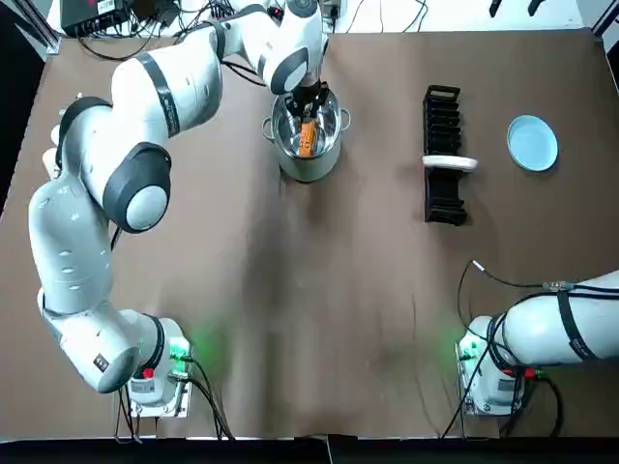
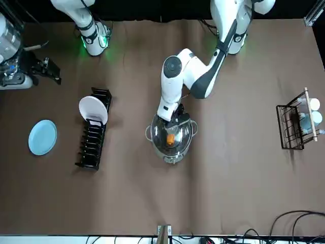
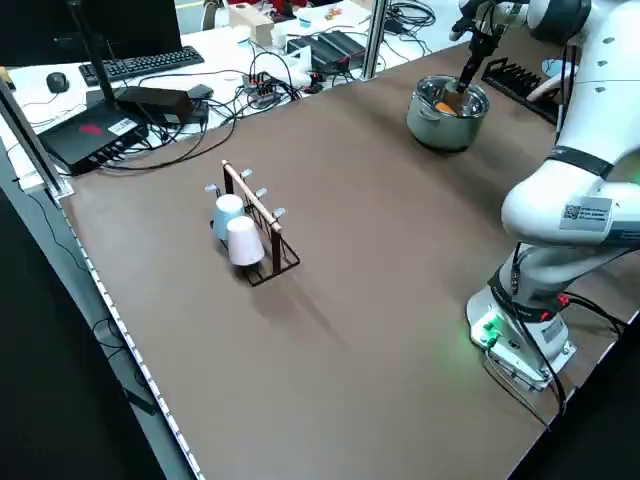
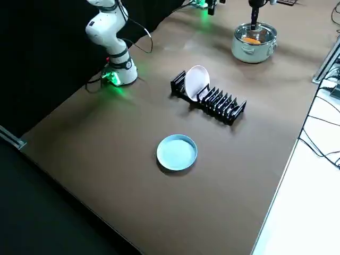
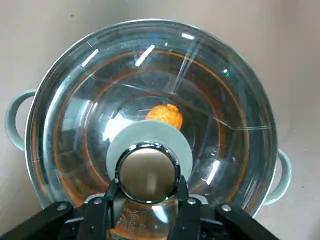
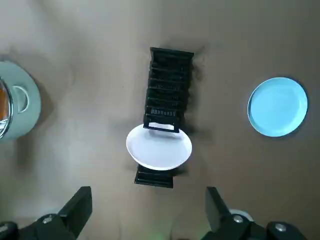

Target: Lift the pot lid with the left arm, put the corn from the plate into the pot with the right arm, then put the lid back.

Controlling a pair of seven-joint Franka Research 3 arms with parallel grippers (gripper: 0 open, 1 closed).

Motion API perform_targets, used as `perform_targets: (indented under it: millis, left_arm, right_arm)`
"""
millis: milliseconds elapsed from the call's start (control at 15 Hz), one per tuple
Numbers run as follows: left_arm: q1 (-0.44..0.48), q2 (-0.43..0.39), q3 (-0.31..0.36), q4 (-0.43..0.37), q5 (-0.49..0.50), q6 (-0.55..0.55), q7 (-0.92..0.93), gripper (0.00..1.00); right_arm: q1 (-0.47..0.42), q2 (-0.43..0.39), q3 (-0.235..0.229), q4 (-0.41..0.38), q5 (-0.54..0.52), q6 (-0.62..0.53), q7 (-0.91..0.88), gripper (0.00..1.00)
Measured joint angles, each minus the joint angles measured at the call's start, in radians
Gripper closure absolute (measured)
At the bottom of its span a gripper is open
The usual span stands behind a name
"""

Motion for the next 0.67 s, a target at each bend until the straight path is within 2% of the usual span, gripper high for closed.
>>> perform_targets:
  millis: [133,400,467,533,667]
  left_arm:
    - [0.001,0.001,0.001,0.000,0.000,0.000,0.000,0.42]
    - [0.017,-0.018,0.013,0.022,0.000,0.000,-0.001,0.06]
    - [0.032,-0.036,0.016,0.028,0.001,-0.001,-0.001,0.00]
    - [0.054,-0.060,0.017,0.032,0.001,-0.011,0.005,0.00]
    - [0.119,-0.126,0.015,0.037,0.001,-0.108,0.086,0.00]
  right_arm:
    - [-0.030,0.000,-0.003,0.000,0.043,0.000,-0.003,0.00]
    - [-0.035,0.000,0.001,-0.005,0.048,0.001,-0.003,0.00]
    - [-0.035,0.000,0.001,-0.009,0.048,0.001,-0.003,0.00]
    - [-0.034,0.000,0.003,-0.016,0.048,0.002,-0.003,0.00]
    - [-0.034,-0.001,0.006,-0.033,0.048,0.023,-0.003,0.00]
